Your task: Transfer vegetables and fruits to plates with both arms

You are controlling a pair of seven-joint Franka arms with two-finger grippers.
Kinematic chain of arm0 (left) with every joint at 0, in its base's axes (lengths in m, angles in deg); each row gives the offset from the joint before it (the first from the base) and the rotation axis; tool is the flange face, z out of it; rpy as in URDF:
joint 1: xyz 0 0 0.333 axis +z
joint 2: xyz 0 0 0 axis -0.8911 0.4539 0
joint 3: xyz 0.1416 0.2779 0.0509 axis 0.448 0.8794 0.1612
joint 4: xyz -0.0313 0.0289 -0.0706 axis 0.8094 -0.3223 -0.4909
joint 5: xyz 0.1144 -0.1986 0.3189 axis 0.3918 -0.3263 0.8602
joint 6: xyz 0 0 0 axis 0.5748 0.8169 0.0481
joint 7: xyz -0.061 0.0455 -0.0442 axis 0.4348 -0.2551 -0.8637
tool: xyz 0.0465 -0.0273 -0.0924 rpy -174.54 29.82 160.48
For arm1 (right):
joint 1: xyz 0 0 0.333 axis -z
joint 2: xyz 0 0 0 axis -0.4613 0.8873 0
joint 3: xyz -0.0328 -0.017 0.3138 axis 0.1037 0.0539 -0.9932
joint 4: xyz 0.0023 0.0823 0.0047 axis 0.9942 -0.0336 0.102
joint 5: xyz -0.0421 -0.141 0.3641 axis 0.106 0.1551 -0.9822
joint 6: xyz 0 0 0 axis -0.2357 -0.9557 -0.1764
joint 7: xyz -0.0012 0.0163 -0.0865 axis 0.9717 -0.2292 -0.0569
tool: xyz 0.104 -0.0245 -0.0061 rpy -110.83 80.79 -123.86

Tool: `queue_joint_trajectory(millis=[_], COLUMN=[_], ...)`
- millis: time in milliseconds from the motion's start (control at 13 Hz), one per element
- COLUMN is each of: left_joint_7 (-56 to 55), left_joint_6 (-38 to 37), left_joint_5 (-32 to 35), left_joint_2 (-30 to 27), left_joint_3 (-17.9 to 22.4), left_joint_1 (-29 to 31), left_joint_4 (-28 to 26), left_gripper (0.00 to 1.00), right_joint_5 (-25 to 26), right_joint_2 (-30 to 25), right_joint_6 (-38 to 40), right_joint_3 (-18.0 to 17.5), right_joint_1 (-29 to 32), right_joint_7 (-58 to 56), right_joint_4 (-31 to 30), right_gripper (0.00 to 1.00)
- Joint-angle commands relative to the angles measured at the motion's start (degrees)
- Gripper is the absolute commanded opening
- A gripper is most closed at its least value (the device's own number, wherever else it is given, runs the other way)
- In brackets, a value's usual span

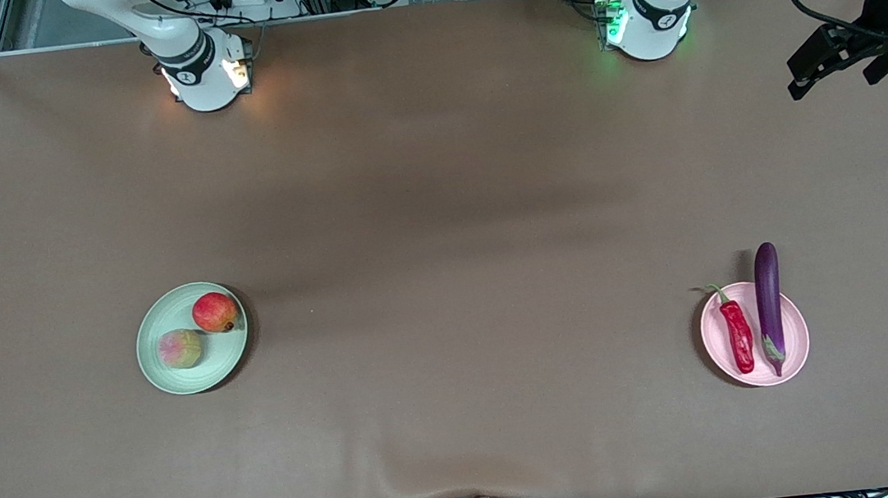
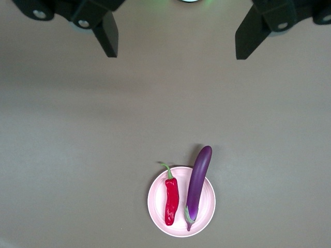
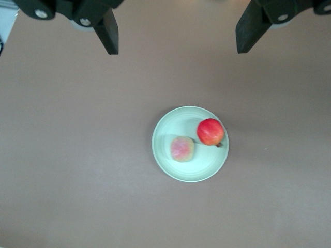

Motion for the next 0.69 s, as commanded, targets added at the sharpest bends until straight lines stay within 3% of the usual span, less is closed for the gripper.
queue_joint_trajectory(millis=[0, 153, 613], left_joint_7=[0.77, 0.68, 2.25], left_joint_6=[-1.29, -1.29, -1.29], left_joint_5=[0.97, 0.97, 0.97], left_joint_2=[-0.57, -0.65, -1.18], left_joint_3=[-0.34, -0.34, -0.34], left_joint_1=[0.43, 0.43, 0.52], left_joint_4=[0.57, 0.22, -0.22], left_gripper=[1.00, 1.00, 1.00], right_joint_5=[1.91, 2.61, 2.79], right_joint_2=[-12.90, -15.38, -16.00], right_joint_6=[-6.06, -5.36, -5.62], right_joint_3=[-0.54, -0.80, -0.80], right_joint_1=[-0.23, -1.02, -3.05], right_joint_7=[-2.61, -1.74, 3.98], right_joint_4=[-18.11, -20.42, -22.53], right_gripper=[1.00, 1.00, 1.00])
